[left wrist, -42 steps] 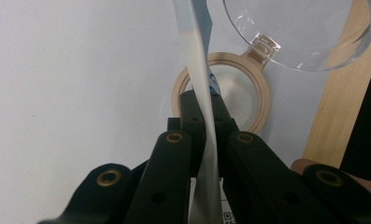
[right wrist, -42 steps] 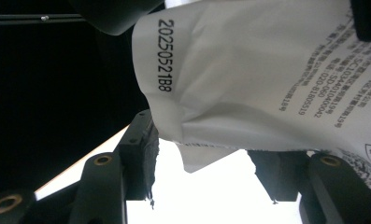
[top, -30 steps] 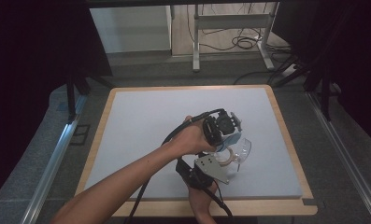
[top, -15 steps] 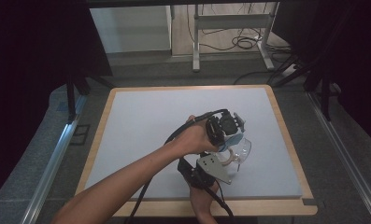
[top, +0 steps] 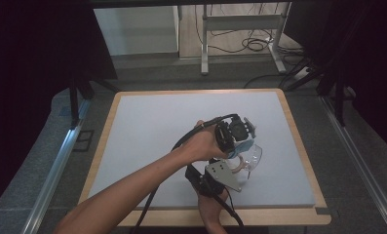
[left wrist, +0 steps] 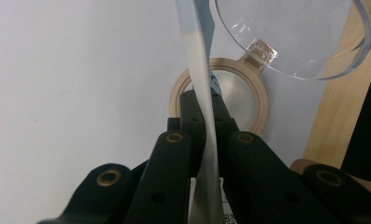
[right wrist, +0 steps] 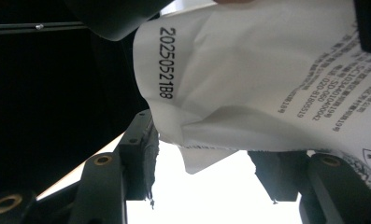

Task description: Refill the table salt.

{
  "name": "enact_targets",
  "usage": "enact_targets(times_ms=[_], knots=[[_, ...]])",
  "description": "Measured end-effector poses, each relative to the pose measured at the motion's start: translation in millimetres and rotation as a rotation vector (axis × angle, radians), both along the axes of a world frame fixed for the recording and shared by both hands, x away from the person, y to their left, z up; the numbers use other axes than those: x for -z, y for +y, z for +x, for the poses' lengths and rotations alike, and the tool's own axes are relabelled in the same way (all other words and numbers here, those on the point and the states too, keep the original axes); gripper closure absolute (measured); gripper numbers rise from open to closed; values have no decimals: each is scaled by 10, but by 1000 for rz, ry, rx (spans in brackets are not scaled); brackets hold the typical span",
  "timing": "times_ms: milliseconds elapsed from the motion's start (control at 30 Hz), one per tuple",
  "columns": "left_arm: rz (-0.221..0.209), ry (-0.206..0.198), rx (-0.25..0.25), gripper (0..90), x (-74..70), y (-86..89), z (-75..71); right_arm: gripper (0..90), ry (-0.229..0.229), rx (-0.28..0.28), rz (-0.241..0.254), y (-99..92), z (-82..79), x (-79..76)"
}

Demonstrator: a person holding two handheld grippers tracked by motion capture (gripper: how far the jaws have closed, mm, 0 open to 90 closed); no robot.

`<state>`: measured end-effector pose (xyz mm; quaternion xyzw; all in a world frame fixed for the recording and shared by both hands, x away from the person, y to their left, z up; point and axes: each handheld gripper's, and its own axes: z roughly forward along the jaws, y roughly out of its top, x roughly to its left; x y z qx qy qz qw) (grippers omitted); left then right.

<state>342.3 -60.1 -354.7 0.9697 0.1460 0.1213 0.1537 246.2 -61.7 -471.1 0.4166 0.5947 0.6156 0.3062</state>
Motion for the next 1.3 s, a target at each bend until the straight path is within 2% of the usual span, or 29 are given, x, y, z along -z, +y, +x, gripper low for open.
enact_targets(times_ms=[367, 700, 867, 1300], knots=[[-5, 2, -1, 893, -4, -3, 5, 454, -1, 1, 0, -1, 0, 1], [14, 2, 3, 894, 23, -54, 10, 454, 13, 9, 19, -26, 3, 17], [25, 3, 6, 894, 28, -63, 13, 454, 6, 4, 25, -29, 12, 23], [26, 2, 6, 893, 35, -68, 17, 454, 8, 10, 23, -32, 14, 27]])
